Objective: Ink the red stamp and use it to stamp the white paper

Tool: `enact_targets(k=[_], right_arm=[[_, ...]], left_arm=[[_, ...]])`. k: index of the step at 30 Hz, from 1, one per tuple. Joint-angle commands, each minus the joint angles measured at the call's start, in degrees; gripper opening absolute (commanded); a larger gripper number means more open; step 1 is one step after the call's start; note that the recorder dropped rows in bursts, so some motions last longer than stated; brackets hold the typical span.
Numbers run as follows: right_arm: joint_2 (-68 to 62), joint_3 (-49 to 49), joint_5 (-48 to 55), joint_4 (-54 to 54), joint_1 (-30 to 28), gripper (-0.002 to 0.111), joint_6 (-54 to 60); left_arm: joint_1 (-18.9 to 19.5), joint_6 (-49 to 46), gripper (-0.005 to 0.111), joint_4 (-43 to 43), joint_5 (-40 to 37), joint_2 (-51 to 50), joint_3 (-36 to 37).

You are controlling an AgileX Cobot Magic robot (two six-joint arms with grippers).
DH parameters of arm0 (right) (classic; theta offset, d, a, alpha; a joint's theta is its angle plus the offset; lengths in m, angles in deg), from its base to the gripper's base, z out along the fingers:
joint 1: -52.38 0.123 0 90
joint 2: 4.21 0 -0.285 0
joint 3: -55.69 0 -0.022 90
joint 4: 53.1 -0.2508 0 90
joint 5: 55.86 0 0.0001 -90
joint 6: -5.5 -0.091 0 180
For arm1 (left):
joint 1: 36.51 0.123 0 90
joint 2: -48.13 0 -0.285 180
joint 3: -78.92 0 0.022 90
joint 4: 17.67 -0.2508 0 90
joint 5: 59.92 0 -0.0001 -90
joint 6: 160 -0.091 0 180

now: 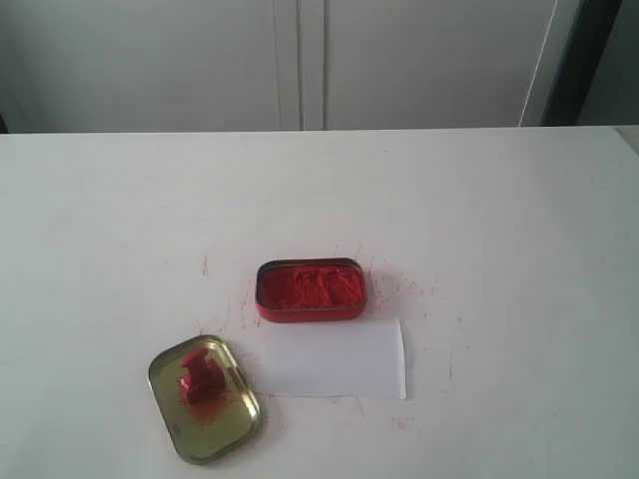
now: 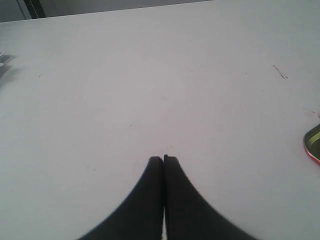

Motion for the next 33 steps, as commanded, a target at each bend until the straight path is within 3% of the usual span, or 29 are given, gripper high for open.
enact_targets(k=[1, 12, 33], right_arm=[[0.28, -0.25, -0.72, 0.29, -0.26, 0.000, -0.14], [0.28, -0.25, -2.47, 0.29, -0.26, 0.000, -0.08], [0.28, -0.25, -21.92, 0.29, -0.26, 0.000, -0.08]], left_arm=[[-0.16, 0.22, 0.000, 0.33, 0.00, 0.02, 0.10], [-0.16, 0.22, 0.000, 0.33, 0.00, 0.02, 0.10], [-0.16, 0.22, 0.000, 0.33, 0.00, 0.02, 0.10]])
